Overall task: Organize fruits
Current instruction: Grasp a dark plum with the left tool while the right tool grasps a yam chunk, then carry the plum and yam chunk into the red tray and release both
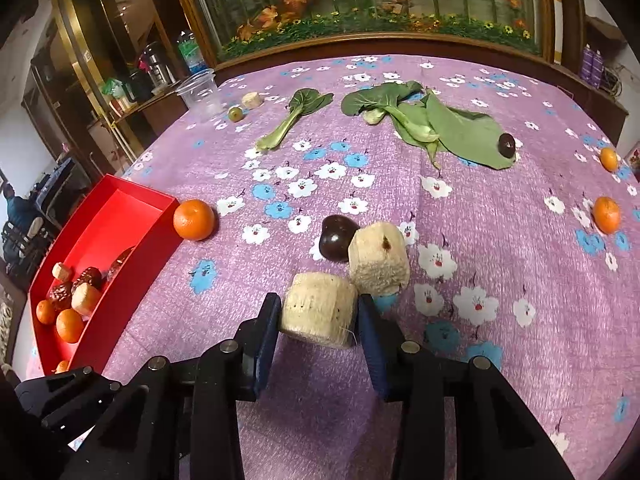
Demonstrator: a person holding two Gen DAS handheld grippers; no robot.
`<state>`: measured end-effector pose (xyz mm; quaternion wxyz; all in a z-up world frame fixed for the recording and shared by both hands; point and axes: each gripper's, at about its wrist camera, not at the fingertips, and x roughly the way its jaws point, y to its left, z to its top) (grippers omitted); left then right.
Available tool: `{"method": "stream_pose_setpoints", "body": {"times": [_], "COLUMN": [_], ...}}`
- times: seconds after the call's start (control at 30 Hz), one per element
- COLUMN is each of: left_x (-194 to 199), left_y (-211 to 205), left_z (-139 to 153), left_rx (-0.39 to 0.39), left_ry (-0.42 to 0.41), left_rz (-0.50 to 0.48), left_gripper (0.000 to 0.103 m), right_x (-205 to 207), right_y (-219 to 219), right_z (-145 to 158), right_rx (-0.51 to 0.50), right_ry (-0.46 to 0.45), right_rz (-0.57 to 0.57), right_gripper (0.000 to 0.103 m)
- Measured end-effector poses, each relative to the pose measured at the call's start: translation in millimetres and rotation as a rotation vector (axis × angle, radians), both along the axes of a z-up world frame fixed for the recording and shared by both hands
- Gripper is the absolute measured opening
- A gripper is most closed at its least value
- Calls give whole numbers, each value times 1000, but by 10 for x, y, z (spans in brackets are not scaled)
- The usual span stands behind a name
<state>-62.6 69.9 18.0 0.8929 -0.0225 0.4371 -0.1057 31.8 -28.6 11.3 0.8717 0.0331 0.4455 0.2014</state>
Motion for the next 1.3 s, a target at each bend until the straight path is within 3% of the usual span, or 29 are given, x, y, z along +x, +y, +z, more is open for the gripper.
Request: {"method": "stream_pose_setpoints", "body": {"times": [0.37,0.57,0.77,0.93,1.3], "left_x": [-386,-648,-825,-872,-666], "left_y": [330,786,1376,1759,2052], "left_z": [390,608,607,520,295], "left_rx": [-52,-78,-105,-101,-106], "left_ry": [-90,-151,-167,-167,-135], "left_rz": [83,199,338,428,441], "left_gripper": [23,23,23,23,23], "right_x": [-443,-748,-908,-839,-332], "right_y": [-36,159,565,969,1844], "right_z": [344,622,737,668,467], "right_rx": [65,61,55,42,-13], "right_ry": [-43,-102,-107,-66,-3], "right_rz": [22,73,160,217,285], "right_gripper": [42,42,42,42,42]}}
